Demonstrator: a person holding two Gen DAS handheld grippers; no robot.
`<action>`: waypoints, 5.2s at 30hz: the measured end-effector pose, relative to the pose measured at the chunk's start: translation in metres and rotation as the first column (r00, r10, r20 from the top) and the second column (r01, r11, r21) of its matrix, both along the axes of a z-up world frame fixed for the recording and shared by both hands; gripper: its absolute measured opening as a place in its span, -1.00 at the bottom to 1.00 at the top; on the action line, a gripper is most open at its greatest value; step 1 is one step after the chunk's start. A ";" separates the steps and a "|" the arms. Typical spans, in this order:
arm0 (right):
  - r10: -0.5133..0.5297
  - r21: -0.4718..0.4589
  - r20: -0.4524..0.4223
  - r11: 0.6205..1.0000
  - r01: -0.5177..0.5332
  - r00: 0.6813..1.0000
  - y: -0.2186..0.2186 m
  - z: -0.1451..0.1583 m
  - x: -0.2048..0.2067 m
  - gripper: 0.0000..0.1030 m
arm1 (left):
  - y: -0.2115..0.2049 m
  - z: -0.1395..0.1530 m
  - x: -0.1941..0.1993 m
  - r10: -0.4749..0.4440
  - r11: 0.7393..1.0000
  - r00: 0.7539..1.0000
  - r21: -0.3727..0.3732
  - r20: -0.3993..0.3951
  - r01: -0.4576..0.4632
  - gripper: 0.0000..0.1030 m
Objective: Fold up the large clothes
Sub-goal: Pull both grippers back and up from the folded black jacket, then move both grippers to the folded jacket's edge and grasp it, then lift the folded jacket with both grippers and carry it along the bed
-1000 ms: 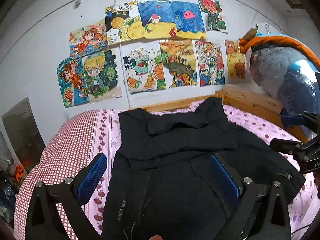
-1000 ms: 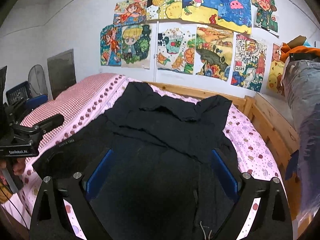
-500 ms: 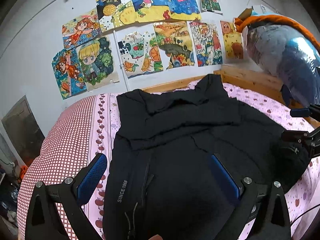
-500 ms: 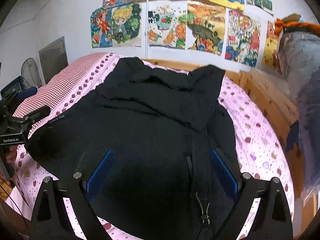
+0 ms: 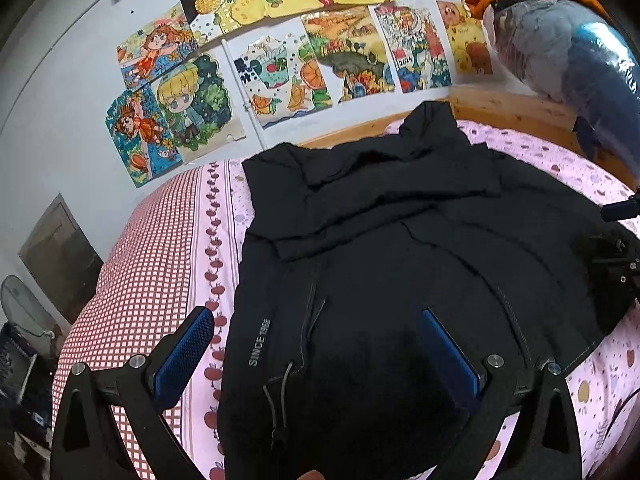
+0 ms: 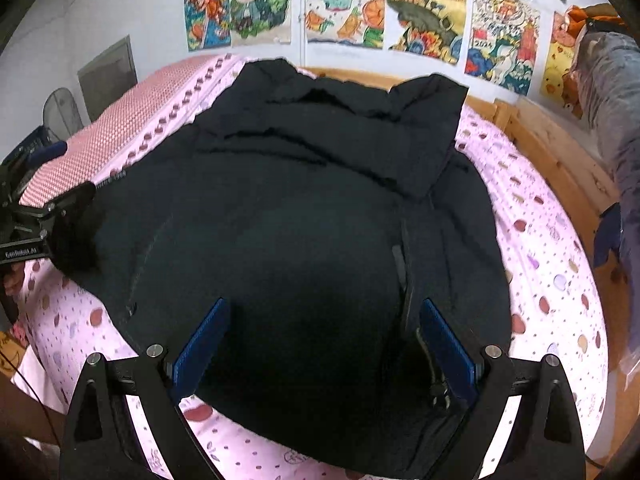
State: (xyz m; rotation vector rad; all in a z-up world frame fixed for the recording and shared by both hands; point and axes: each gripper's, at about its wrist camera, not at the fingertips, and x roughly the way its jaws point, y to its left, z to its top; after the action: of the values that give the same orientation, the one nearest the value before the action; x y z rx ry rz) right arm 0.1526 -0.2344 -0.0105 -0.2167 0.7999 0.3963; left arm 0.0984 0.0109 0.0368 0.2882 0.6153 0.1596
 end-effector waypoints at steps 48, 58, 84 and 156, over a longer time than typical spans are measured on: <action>0.222 -0.347 0.127 0.923 -0.166 0.967 0.010 -0.045 -0.072 0.82 | 0.010 -0.078 -0.061 -0.146 0.954 0.984 0.247 -0.106 0.168 1.00; 0.077 -0.437 0.270 0.898 0.051 0.960 0.007 -0.040 -0.070 0.83 | 0.010 -0.077 -0.051 -0.110 0.951 0.991 0.283 -0.078 0.128 1.00; 0.051 -0.265 0.364 0.963 0.050 0.930 -0.007 0.008 -0.062 -0.72 | -0.009 -0.044 -0.058 -0.198 0.936 0.976 0.312 0.090 0.161 -0.64; -0.170 -0.016 0.615 0.973 0.228 0.770 0.063 0.086 0.242 -0.88 | 0.056 0.065 0.265 0.179 0.984 0.945 -0.068 0.273 -0.167 -0.86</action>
State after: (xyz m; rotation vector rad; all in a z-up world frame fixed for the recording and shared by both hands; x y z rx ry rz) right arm 0.3945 -0.1712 0.0753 -0.3207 0.1886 0.0677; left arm 0.3630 0.0669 0.1014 0.1636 0.3628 0.3496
